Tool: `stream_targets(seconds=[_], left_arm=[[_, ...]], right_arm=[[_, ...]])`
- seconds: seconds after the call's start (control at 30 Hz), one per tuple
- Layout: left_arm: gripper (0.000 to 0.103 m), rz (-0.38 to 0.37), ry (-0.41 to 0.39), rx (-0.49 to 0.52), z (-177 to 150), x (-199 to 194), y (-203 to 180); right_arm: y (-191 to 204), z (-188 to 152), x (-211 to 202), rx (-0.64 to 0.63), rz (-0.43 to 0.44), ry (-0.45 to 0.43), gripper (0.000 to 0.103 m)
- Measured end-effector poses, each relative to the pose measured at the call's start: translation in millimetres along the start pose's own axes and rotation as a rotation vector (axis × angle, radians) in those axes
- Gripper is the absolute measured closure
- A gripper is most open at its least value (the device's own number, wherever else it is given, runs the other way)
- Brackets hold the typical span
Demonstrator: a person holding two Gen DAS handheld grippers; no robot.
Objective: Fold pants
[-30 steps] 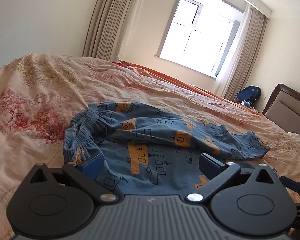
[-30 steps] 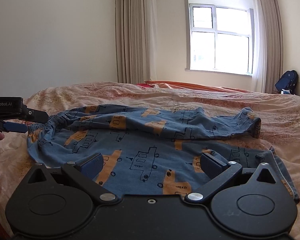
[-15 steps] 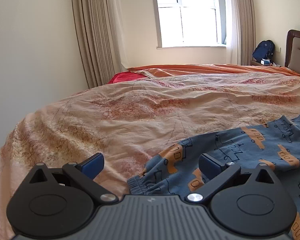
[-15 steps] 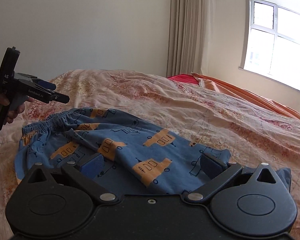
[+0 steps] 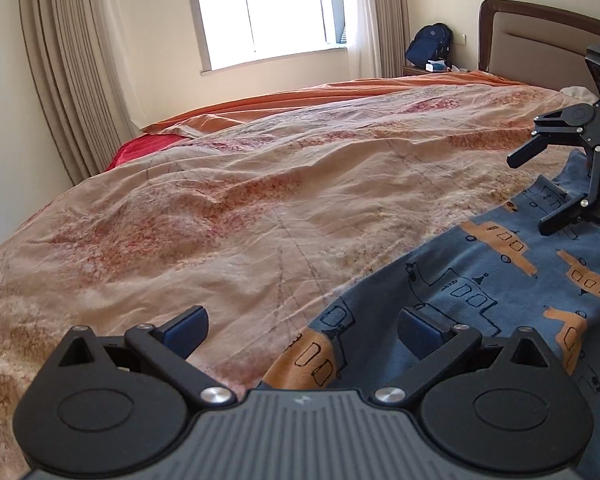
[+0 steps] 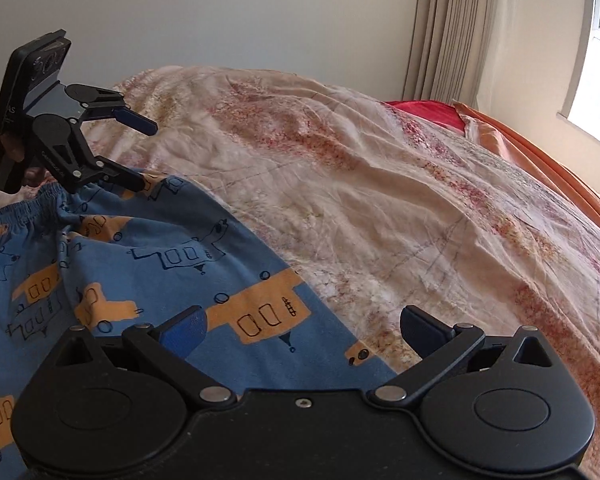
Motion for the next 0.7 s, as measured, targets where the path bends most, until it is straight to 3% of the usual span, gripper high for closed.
stream_targets(seconds=[0.13, 0.23, 0.37, 0.43, 0.47, 0.5, 0.53, 0.6, 0.63, 0.7], left_arm=[[0.0, 0.001, 0.036, 0.026, 0.8, 13.6, -1.4], [0.002, -0.026, 0.041, -0.011, 3.3, 18.1, 2.8], [0.024, -0.084, 0.081, -0.063, 3.8, 23.4, 1.8], [0.035, -0.107, 0.109, -0.071, 1.5, 25.3, -2.3], [0.051, -0.116, 0.121, -0.069, 0.1, 26.0, -5.0], [0.067, -0.12, 0.132, -0.066, -1.5, 26.6, -7.2], [0.073, -0.115, 0.146, -0.062, -3.7, 27.4, -8.8], [0.088, -0.081, 0.185, -0.066, -8.9, 29.3, -9.1], [0.092, -0.069, 0.199, -0.075, -10.6, 29.7, -8.4], [0.098, -0.069, 0.186, -0.09, -8.4, 25.8, -8.7]], right_arm=[[-28.8, -6.5, 26.3, 0.125, -0.011, 0.124, 0.0], [-38.0, -9.3, 28.7, 0.215, 0.034, 0.121, 0.001], [-35.7, -12.4, 28.5, 0.221, 0.066, 0.128, 0.01], [-34.2, -15.0, 32.1, 0.198, 0.049, 0.159, 0.026], [-33.5, -16.2, 33.0, 0.191, 0.041, 0.169, 0.034], [-32.7, -17.1, 33.3, 0.186, 0.037, 0.174, 0.051], [-32.5, -18.3, 33.3, 0.18, 0.03, 0.181, 0.063], [-31.4, -20.0, 32.6, 0.166, 0.025, 0.195, 0.075], [-30.1, -20.9, 31.5, 0.155, 0.025, 0.203, 0.087], [-28.4, -22.2, 29.4, 0.131, 0.005, 0.212, 0.1]])
Point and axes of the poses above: each gripper's, at about its wrist camera, not at the fingertips, and x roughly the way its jaws point, y to its left, z to its top, the point moved 10 cm from there along x, roughly the way its jaws point, and after that the axes turned 3 degrees about x, right-handed, at the moved point
